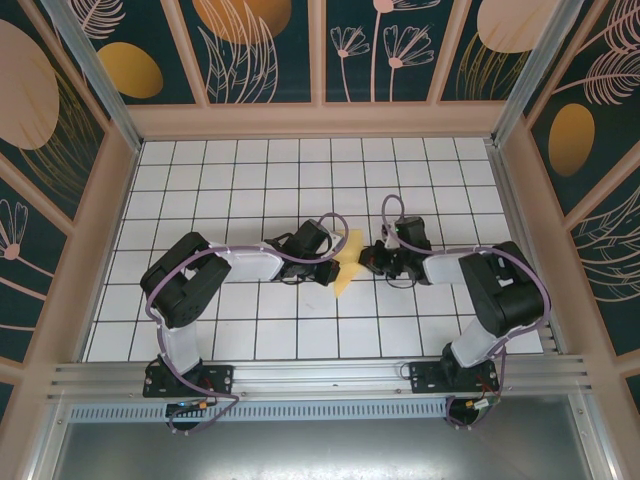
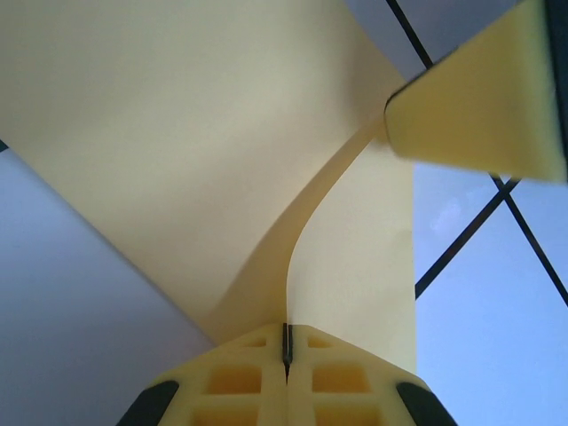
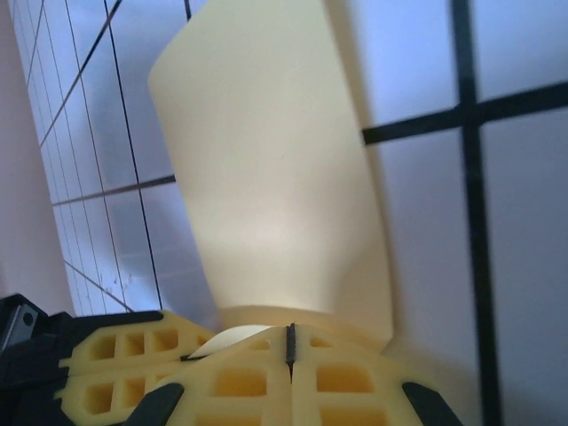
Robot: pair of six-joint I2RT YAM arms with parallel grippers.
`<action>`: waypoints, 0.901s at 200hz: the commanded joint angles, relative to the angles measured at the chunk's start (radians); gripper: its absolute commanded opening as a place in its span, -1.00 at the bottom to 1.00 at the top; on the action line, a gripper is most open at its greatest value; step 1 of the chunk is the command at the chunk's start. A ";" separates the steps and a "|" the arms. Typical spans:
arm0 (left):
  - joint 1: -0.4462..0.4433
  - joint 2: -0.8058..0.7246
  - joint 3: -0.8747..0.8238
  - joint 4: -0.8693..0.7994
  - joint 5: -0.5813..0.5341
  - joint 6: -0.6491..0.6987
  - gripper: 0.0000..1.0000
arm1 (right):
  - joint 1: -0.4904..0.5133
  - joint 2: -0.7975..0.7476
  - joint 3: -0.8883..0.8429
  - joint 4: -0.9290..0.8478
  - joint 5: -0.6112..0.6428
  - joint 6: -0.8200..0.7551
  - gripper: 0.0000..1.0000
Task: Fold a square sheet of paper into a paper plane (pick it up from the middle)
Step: Third fold the triangle at the center of the table.
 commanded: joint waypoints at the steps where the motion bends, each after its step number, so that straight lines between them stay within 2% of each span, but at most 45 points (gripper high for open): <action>1: 0.005 0.046 -0.016 -0.088 -0.040 0.018 -0.89 | -0.016 0.030 0.019 0.022 -0.024 -0.033 -1.00; 38: 0.006 0.045 -0.016 -0.089 -0.043 0.017 -0.89 | -0.020 0.080 0.005 -0.007 0.028 -0.040 -1.00; 93: 0.004 0.046 -0.016 -0.092 -0.046 0.019 -0.89 | -0.033 -0.006 0.073 -0.052 -0.001 -0.053 -1.00; 180: 0.005 0.043 -0.016 -0.093 -0.047 0.019 -0.86 | -0.042 0.098 0.013 0.013 0.006 -0.034 -1.00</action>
